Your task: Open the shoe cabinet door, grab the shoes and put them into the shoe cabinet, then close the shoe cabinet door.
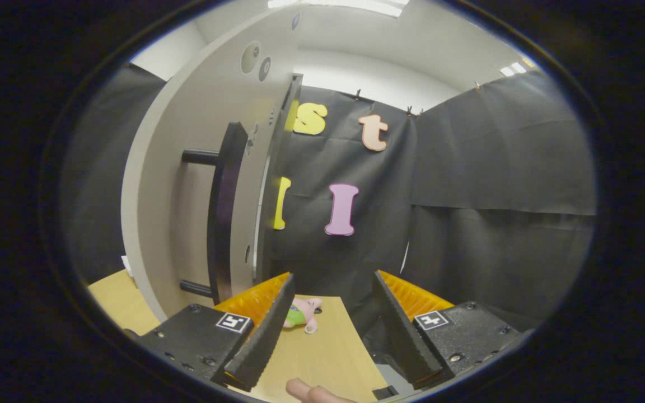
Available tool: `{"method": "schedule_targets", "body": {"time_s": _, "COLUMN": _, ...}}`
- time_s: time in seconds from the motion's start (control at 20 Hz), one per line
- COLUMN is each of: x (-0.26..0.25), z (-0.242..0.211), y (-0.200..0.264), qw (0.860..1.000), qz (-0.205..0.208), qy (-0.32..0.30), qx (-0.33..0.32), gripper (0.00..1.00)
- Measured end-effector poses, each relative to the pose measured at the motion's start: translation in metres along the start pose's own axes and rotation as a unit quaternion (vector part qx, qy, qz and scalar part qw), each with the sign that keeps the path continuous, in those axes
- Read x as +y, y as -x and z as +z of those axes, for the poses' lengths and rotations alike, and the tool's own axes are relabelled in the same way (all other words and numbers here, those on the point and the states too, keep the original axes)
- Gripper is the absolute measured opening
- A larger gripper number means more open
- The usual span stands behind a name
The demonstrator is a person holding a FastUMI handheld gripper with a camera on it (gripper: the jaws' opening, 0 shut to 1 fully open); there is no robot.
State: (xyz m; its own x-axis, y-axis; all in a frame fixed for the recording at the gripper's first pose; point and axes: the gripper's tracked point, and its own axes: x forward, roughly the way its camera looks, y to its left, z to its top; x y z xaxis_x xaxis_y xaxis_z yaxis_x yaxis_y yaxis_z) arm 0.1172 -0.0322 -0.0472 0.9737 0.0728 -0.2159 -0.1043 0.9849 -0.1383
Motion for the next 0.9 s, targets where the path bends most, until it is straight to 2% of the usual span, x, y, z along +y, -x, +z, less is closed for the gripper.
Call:
{"method": "schedule_targets", "body": {"time_s": 0.25, "x": 0.044, "z": 0.003, "y": 0.007, "qw": 0.999, "qz": 0.041, "qy": -0.021, "qx": -0.006, "gripper": 0.92}}
{"method": "schedule_targets", "body": {"time_s": 0.55, "x": 0.101, "z": 0.008, "y": 0.012, "qw": 0.997, "qz": 0.061, "qy": -0.051, "qx": -0.020, "gripper": 0.92}}
{"method": "schedule_targets", "body": {"time_s": 0.9, "x": 0.194, "z": -0.004, "y": 0.010, "qw": 0.993, "qz": 0.114, "qy": -0.028, "qx": -0.010, "gripper": 0.92}}
